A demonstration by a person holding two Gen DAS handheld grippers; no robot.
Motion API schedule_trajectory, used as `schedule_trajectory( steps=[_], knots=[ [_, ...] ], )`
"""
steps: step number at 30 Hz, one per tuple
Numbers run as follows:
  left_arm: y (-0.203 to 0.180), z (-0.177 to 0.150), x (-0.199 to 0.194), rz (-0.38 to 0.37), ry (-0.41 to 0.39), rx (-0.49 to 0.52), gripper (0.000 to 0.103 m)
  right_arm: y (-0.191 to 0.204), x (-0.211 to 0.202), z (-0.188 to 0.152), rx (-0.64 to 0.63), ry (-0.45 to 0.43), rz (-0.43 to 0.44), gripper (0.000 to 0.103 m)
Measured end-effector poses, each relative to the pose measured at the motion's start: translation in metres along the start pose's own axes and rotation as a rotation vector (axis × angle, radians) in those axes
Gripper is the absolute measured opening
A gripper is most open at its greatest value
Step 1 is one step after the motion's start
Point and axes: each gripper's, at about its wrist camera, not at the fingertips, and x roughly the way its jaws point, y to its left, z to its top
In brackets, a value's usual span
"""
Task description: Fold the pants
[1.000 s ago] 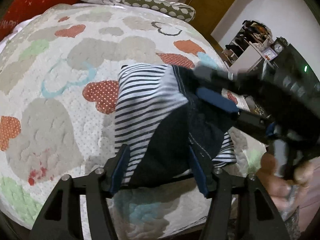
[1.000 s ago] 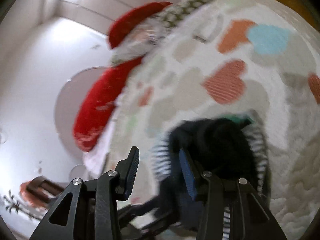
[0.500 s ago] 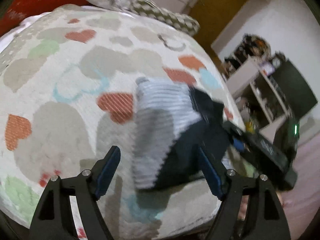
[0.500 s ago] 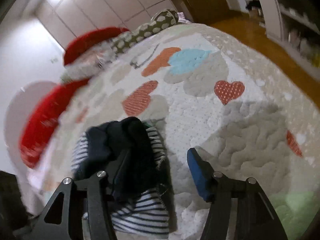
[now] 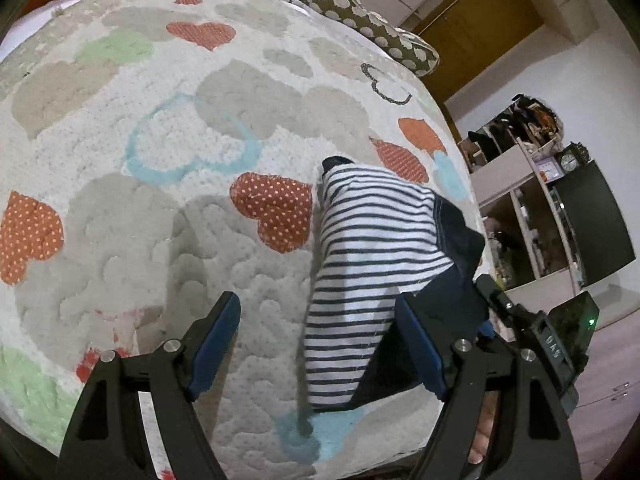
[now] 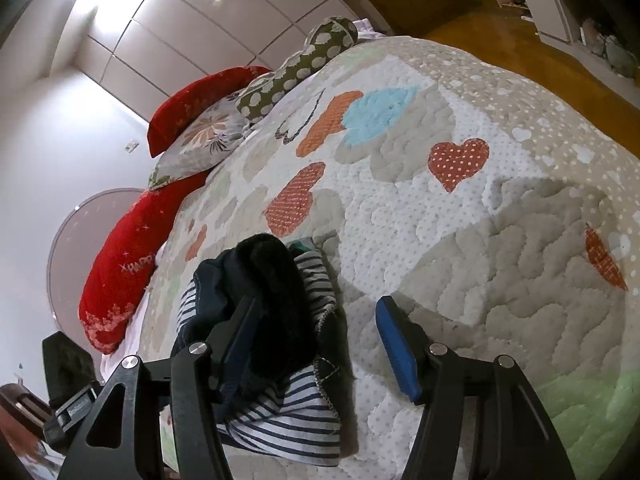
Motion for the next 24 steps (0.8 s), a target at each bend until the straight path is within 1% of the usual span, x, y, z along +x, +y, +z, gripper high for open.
schedule_trajectory(
  steps=[3,6,7,9,11,14,17,20,24],
  knots=[
    [-0.003,-0.006,-0.001,0.074,-0.023,0.036,0.079,-0.015,0.002,-0.002,0.045,-0.002,0.067,0.068],
    [-0.008,-0.014,-0.003,0.169,-0.066,0.090,0.079,-0.025,0.000,-0.005,0.047,-0.019,0.139,0.068],
    [-0.010,-0.018,-0.002,0.208,-0.074,0.110,0.079,-0.025,-0.001,-0.007,0.040,-0.023,0.148,0.068],
    [-0.011,-0.023,-0.001,0.254,-0.077,0.130,0.079,-0.023,-0.002,-0.011,0.001,-0.041,0.155,0.068],
    [-0.012,-0.027,0.000,0.289,-0.089,0.153,0.080,-0.020,-0.002,-0.016,-0.038,-0.062,0.150,0.068],
    [-0.012,-0.031,-0.001,0.343,-0.113,0.186,0.083,-0.016,-0.002,-0.023,-0.102,-0.100,0.134,0.068],
    [-0.008,-0.034,0.000,0.370,-0.121,0.188,0.084,-0.016,-0.002,-0.025,-0.111,-0.110,0.142,0.069],
    [-0.003,-0.036,0.001,0.374,-0.121,0.182,0.087,-0.018,-0.003,-0.026,-0.114,-0.114,0.159,0.069],
    [-0.003,-0.038,0.002,0.389,-0.118,0.198,0.090,-0.017,-0.003,-0.027,-0.128,-0.119,0.153,0.069]
  ],
)
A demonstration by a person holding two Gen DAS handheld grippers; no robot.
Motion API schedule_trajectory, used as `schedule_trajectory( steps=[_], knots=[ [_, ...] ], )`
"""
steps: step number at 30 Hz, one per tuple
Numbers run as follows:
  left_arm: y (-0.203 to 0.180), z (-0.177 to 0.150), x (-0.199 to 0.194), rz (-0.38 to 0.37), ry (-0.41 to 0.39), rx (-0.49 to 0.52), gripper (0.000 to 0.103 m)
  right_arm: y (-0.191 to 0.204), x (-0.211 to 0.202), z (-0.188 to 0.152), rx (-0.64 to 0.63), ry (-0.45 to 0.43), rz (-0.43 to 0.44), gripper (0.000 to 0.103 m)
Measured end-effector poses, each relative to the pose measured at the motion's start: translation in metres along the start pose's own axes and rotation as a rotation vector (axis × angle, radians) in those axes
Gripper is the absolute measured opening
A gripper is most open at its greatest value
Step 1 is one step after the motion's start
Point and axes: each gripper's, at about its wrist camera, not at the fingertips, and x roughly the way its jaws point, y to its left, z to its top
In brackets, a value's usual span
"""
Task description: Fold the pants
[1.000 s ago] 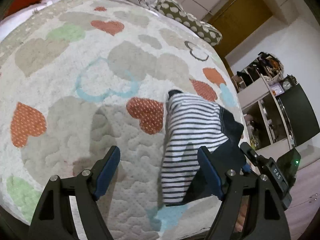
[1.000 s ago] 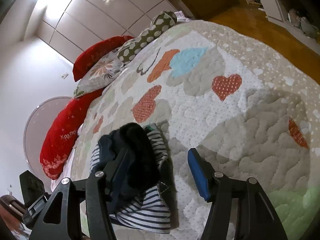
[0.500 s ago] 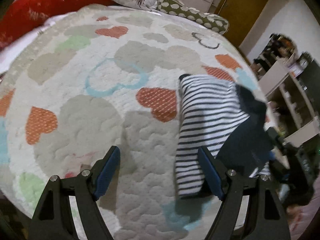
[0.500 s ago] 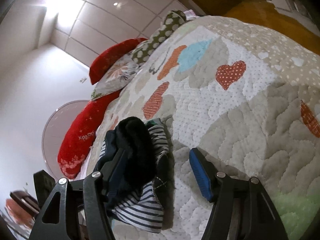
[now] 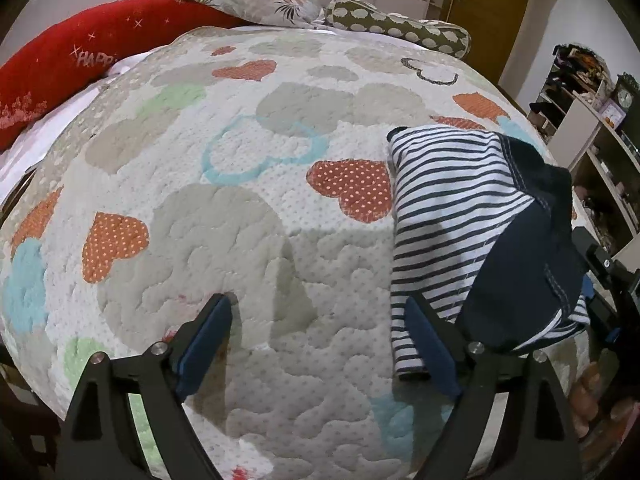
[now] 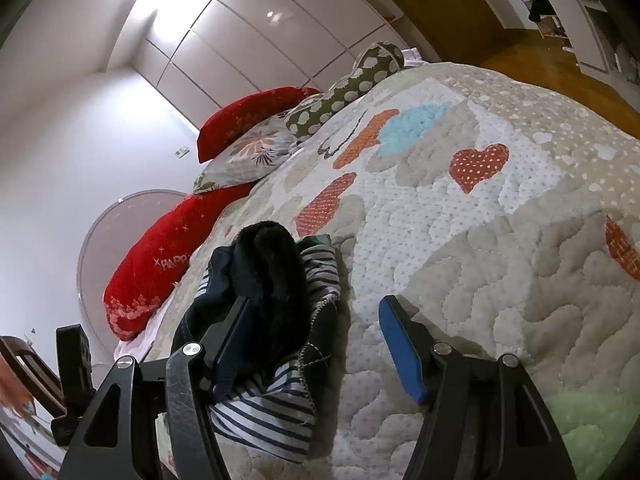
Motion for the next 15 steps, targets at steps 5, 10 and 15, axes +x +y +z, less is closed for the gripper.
schedule_trajectory(
  steps=[5,10,15],
  knots=[
    [0.0011,-0.0019,0.0001,0.005,0.000,0.003,0.091,0.0014,0.0008,0.0001,-0.008,0.000,-0.006,0.069],
    [0.0013,-0.0027,0.0005,0.006,-0.001,0.004,0.092,0.0032,0.0012,-0.0003,-0.016,-0.002,-0.011,0.069],
    [0.0016,-0.0030,0.0007,0.007,-0.002,0.005,0.093,0.0035,0.0012,-0.0006,-0.020,-0.004,-0.011,0.069]
  ],
)
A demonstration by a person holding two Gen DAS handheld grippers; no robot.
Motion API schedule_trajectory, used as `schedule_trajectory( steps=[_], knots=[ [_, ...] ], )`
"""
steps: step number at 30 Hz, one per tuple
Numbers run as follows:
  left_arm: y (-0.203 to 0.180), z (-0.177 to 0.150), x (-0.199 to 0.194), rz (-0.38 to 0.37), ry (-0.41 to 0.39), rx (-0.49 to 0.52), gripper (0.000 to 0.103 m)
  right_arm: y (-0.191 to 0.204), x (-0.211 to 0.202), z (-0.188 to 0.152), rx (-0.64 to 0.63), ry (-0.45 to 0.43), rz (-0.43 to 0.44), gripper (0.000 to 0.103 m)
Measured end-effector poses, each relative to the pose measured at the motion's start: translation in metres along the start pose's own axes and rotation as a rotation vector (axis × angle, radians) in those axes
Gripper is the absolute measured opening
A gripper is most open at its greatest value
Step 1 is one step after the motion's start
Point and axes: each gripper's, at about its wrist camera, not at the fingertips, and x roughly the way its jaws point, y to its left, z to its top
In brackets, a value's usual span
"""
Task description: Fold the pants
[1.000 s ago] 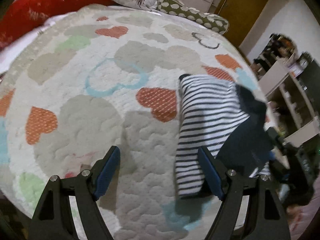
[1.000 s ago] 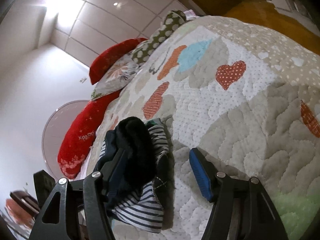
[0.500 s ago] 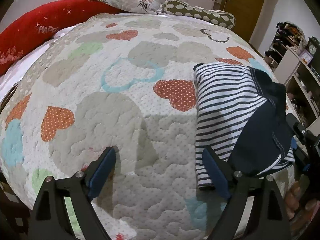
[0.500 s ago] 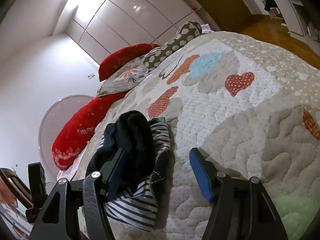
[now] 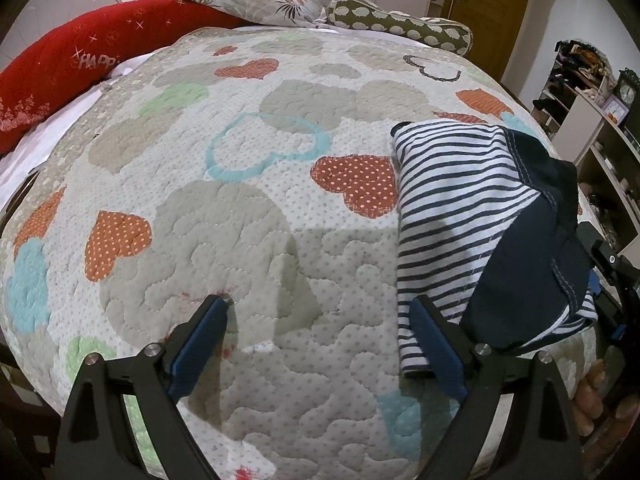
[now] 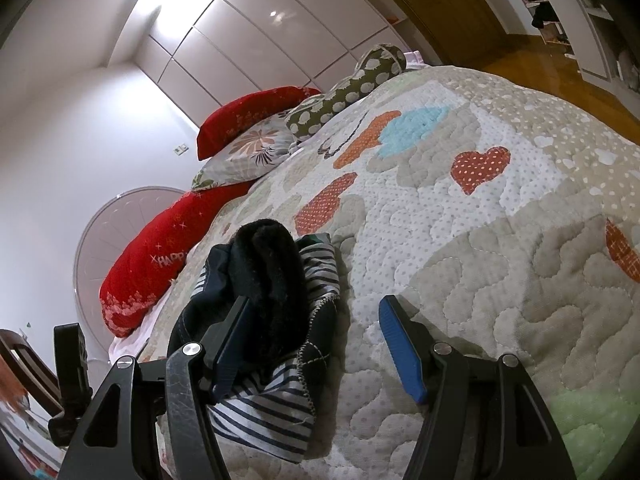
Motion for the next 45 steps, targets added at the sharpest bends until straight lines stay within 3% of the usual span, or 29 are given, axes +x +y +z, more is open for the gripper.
schedule_trajectory(
  steps=[33,35,39,42,45],
  knots=[
    [0.002,-0.003,0.004,-0.012,-0.033,-0.002,0.101,0.002,-0.002,-0.002,-0.015,-0.007,0.000,0.069],
    [0.005,-0.001,0.002,-0.045,-0.026,-0.015,0.100,0.002,-0.002,-0.003,-0.015,-0.008,-0.001,0.069],
    [0.027,0.008,-0.015,-0.219,-0.064,-0.118,0.100,0.003,0.000,0.002,-0.006,0.026,-0.013,0.069],
    [0.032,0.020,-0.025,-0.262,-0.112,-0.105,0.100,0.001,0.003,0.012,0.041,0.086,0.002,0.073],
    [0.025,0.035,-0.011,-0.341,-0.042,-0.081,0.100,0.000,0.008,0.022,0.092,0.145,0.025,0.077]
  ],
)
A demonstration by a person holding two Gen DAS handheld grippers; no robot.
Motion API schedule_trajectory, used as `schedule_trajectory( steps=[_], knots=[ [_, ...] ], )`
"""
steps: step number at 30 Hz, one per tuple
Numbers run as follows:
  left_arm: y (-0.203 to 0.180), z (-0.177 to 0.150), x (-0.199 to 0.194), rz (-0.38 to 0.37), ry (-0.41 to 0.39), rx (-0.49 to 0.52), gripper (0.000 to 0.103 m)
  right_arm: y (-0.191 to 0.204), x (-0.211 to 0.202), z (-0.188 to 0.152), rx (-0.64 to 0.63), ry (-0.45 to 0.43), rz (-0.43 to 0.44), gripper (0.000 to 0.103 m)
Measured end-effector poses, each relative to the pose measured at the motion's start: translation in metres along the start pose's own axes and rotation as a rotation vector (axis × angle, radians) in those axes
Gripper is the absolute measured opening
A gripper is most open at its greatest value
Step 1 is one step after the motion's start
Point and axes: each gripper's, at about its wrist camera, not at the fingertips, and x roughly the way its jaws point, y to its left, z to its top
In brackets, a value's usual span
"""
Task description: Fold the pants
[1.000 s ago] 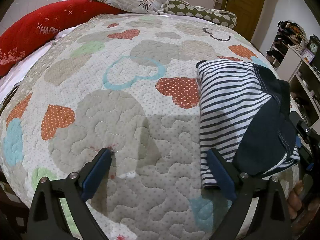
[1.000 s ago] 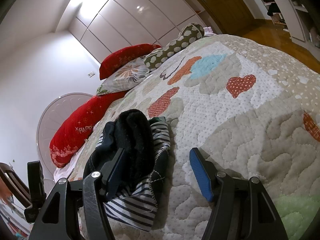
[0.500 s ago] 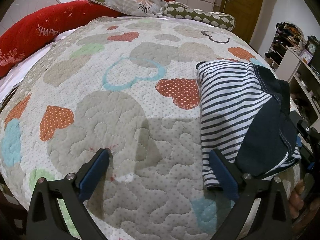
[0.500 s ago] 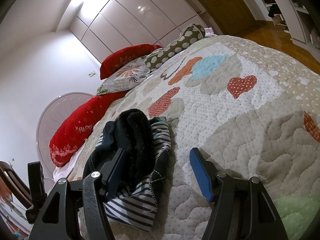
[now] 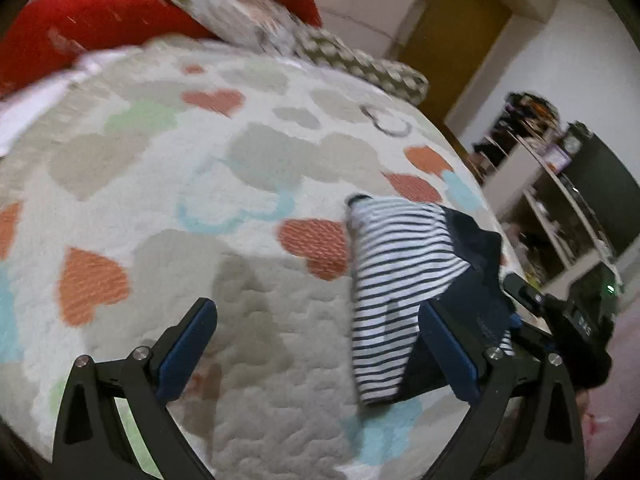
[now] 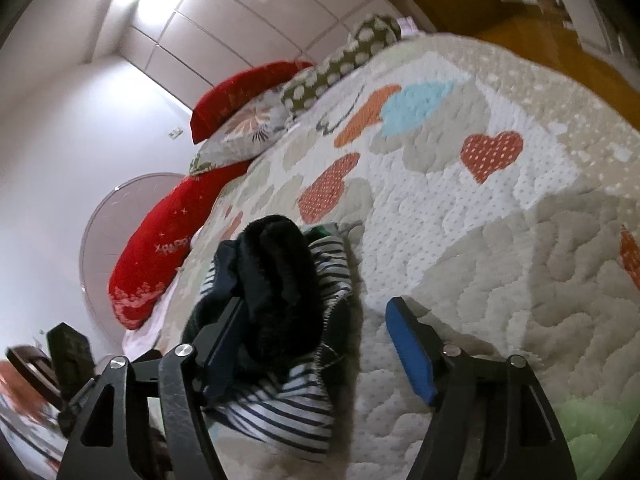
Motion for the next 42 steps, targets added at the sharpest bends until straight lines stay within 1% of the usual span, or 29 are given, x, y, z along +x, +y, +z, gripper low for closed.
schedule_trajectory(
  steps=[2,5,7,8,9,10,11,12,13,16,19,23,26,28,31,35,39,40,41,42],
  knots=[
    [-0.002,0.008,0.020,-0.096,0.093,-0.028,0.100,0.000,0.007,0.007,0.029,0.043,0.033,0.077],
    [-0.009,0.022,0.052,-0.224,0.197,-0.047,0.100,0.003,0.020,0.017,0.030,0.095,0.036,0.079],
    [-0.016,0.030,0.065,-0.235,0.222,-0.035,0.100,0.007,0.033,0.023,0.029,0.138,0.053,0.077],
    [-0.024,0.033,0.070,-0.245,0.228,-0.018,0.094,0.009,0.038,0.025,0.029,0.153,0.052,0.076],
    [-0.030,0.035,0.073,-0.253,0.236,-0.007,0.074,0.011,0.044,0.027,0.019,0.168,0.036,0.070],
    [-0.037,0.036,0.076,-0.260,0.255,0.009,0.061,0.013,0.048,0.027,0.009,0.179,0.024,0.060],
    [-0.043,0.035,0.077,-0.263,0.269,0.029,0.047,0.014,0.051,0.027,0.003,0.190,0.009,0.056],
    [-0.046,0.035,0.075,-0.265,0.264,0.039,0.041,0.014,0.053,0.028,0.008,0.195,0.002,0.049],
    [-0.050,0.034,0.072,-0.264,0.251,0.054,0.040,0.014,0.053,0.028,0.014,0.200,0.007,0.045],
    [-0.052,0.034,0.062,-0.256,0.229,0.066,0.038,0.017,0.048,0.031,0.022,0.199,0.020,0.041],
    [-0.047,0.042,0.052,-0.265,0.212,0.059,0.035,0.033,0.046,0.036,-0.022,0.195,0.027,0.038],
    [-0.039,0.061,0.043,-0.241,0.169,0.058,0.035,0.057,0.051,0.045,-0.075,0.198,0.060,0.036],
    [-0.032,0.081,0.045,-0.212,0.152,0.054,0.035,0.074,0.065,0.057,-0.121,0.202,0.061,0.035],
    [-0.030,0.097,0.047,-0.178,0.128,0.072,0.035,0.083,0.076,0.066,-0.143,0.199,0.055,0.035],
    [-0.024,0.125,0.061,-0.127,0.107,0.083,0.035,0.094,0.100,0.082,-0.170,0.192,0.040,0.035],
    [-0.013,0.153,0.079,-0.090,0.102,0.061,0.035,0.099,0.132,0.103,-0.173,0.189,0.008,0.035],
    [-0.008,0.167,0.097,-0.027,0.089,0.068,0.036,0.098,0.159,0.119,-0.155,0.187,-0.019,0.035],
    [-0.005,0.168,0.103,-0.001,0.093,0.059,0.036,0.098,0.162,0.120,-0.155,0.185,-0.028,0.035],
    [-0.002,0.167,0.106,0.017,0.102,0.048,0.039,0.097,0.167,0.122,-0.156,0.183,-0.045,0.035],
    [0.001,0.165,0.109,0.023,0.118,0.035,0.040,0.096,0.172,0.123,-0.156,0.181,-0.073,0.038]
  ],
)
